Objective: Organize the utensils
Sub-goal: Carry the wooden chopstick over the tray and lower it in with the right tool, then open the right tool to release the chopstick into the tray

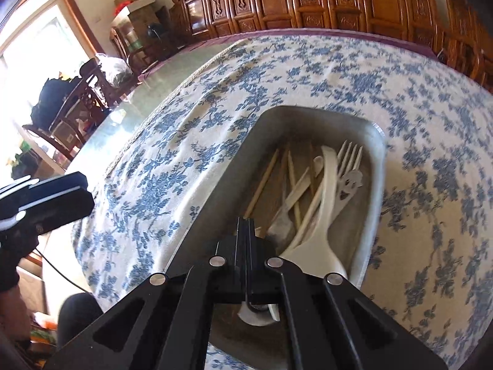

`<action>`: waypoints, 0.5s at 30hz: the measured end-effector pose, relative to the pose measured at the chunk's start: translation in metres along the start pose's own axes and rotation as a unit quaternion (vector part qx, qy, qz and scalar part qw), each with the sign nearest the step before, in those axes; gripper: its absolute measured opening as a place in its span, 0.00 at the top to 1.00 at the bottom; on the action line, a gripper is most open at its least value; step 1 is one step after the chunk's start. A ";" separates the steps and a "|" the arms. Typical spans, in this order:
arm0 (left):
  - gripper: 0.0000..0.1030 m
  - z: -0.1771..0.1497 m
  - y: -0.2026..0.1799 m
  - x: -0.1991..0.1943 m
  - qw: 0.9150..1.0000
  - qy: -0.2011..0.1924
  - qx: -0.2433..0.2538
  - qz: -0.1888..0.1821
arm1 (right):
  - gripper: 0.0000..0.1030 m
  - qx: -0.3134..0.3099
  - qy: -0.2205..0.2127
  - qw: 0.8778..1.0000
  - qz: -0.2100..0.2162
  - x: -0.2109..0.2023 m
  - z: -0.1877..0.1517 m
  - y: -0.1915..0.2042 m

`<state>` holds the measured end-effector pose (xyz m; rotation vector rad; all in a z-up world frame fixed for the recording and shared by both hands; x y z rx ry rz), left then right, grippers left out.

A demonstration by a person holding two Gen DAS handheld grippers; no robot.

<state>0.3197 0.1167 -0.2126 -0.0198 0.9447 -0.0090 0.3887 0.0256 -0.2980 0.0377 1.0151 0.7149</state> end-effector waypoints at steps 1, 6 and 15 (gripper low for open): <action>0.72 0.001 0.000 0.000 1.000 0.000 0.000 0.000 | 1.00 -0.003 -0.004 1.000 -0.005 -0.003 0.000 -0.002; 0.71 0.001 -0.005 0.000 1.000 -0.001 0.000 0.000 | 0.96 -0.016 -0.029 0.999 -0.024 -0.026 -0.001 -0.010; 0.32 0.004 -0.015 -0.004 1.000 -0.010 0.000 0.014 | 0.54 -0.022 -0.074 0.995 -0.062 -0.072 -0.005 -0.021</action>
Point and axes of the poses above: each gripper's, at about its wrist camera, not at the fingertips, and x roughly the way its jaws point, y to its left, z to its top, the point moved 7 cm from there along x, roughly the way its jaws point, and after that the axes turned 5 degrees about z, right-handed, at the moved point
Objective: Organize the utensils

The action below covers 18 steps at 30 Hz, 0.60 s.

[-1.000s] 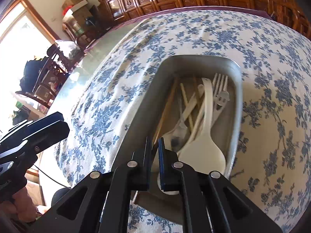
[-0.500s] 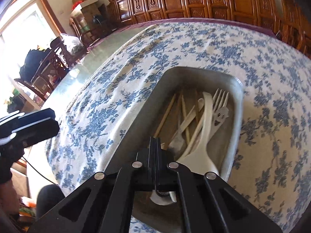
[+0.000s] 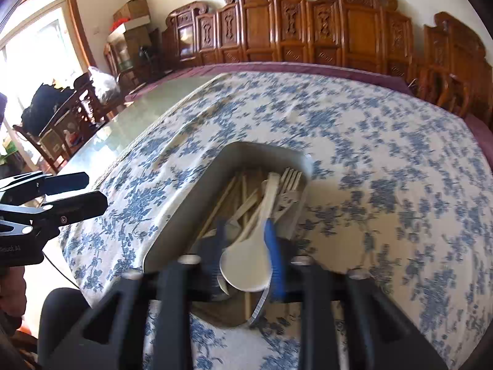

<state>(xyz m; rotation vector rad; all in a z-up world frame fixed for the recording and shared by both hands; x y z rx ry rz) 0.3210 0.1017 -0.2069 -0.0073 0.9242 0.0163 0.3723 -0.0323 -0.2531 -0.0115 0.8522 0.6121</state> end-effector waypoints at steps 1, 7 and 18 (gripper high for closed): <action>0.26 0.000 -0.001 -0.001 1.000 -0.002 0.000 0.002 | 0.50 -0.001 -0.005 1.000 -0.009 -0.006 -0.001 -0.002; 0.10 0.000 -0.010 -0.010 1.000 -0.010 -0.009 -0.002 | 0.34 0.013 -0.029 0.999 -0.026 -0.042 -0.010 -0.014; 0.08 -0.008 -0.033 -0.040 1.000 -0.023 0.002 0.011 | 0.03 0.040 -0.072 0.995 -0.056 -0.107 -0.025 -0.030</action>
Point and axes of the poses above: each gripper's, at about its wrist camera, not at the fingertips, and x roughly the way its jaws point, y to its left, z to its top, the point moved 7 cm from there along x, roughly the way its jaws point, and after that the axes turned 5 degrees about z, right-handed, at the moved point
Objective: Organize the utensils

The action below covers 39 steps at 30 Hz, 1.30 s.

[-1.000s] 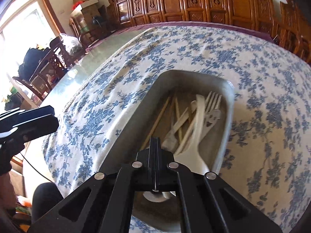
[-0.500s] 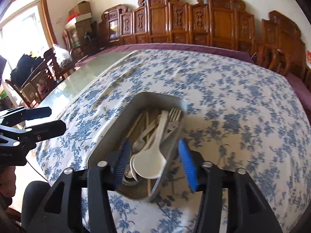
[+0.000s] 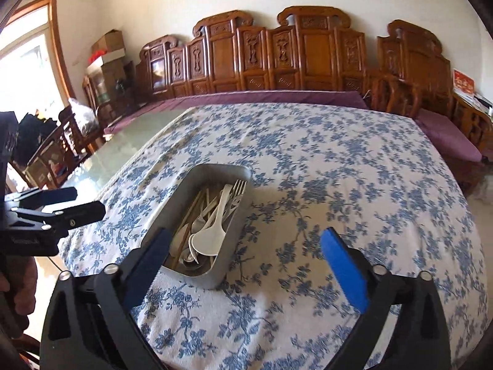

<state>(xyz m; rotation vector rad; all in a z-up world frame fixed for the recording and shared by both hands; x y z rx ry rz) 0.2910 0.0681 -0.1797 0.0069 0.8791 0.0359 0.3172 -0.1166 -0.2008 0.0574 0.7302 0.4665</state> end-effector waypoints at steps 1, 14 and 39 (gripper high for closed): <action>0.08 -0.001 -0.002 -0.003 1.000 -0.002 0.002 0.002 | 0.03 0.003 -0.003 1.000 -0.002 -0.006 -0.001 -0.002; 0.08 -0.029 -0.043 -0.055 1.000 -0.014 0.024 0.003 | 0.03 0.017 -0.042 0.998 -0.038 -0.084 -0.016 -0.013; 0.08 -0.025 -0.071 -0.193 0.990 -0.144 0.009 0.010 | 0.03 -0.010 -0.156 0.985 -0.074 -0.230 -0.002 0.007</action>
Point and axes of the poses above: each gripper's, at about its wrist camera, not at the fingertips, and x roughly the way its jaws point, y to its left, z to its top, the point moved 7 cm from there along x, roughly the way its jaws point, and after that the axes turned 5 degrees about z, right-handed, at the moved point
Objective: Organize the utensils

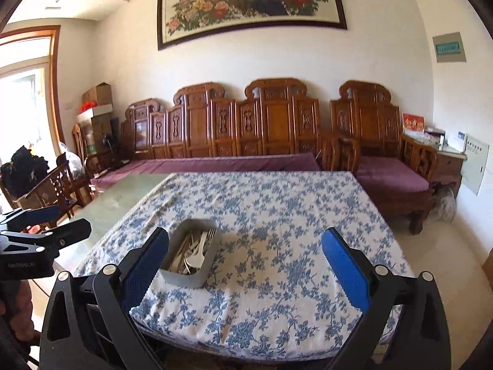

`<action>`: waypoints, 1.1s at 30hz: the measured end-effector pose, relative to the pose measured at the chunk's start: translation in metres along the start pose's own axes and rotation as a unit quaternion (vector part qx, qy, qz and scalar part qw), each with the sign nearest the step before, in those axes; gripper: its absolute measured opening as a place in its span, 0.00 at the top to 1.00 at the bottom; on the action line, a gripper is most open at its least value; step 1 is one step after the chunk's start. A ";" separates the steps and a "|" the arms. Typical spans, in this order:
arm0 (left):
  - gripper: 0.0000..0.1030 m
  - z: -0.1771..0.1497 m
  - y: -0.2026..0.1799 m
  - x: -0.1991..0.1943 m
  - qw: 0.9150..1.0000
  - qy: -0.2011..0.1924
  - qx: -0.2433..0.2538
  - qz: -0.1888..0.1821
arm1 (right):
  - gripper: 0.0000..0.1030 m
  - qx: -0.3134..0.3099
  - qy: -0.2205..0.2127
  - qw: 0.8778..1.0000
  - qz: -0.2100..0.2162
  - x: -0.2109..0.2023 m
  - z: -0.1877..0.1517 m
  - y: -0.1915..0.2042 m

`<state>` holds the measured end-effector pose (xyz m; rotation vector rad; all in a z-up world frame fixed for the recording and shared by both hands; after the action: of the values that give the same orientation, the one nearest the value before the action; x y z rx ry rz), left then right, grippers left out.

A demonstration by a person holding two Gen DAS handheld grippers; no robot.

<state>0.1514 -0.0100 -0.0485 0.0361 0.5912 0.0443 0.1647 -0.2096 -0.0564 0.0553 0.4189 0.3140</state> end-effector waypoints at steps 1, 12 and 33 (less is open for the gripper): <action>0.08 0.004 0.000 -0.006 1.000 -0.007 -0.001 0.002 | 0.03 -0.001 -0.004 1.000 0.000 -0.003 0.002 0.001; 0.08 0.013 -0.001 -0.029 0.999 -0.037 -0.001 0.006 | 0.03 -0.009 -0.031 0.999 -0.005 -0.024 0.017 0.004; 0.08 0.008 0.001 -0.027 0.999 -0.036 -0.006 0.010 | 0.03 -0.006 -0.029 1.000 -0.002 -0.024 0.014 0.002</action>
<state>0.1336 -0.0111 -0.0267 0.0311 0.5176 0.0652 0.1494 -0.2153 -0.0344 0.0520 0.3594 0.3107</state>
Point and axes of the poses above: each gripper's, at about its wrist camera, not at the fingertips, and x roughly the way its jaws point, y to its left, z to its top, the point moved 7 cm from there along x, roughly the way its jaws point, and after that the axes turned 5 degrees about z, right-handed, at the moved point
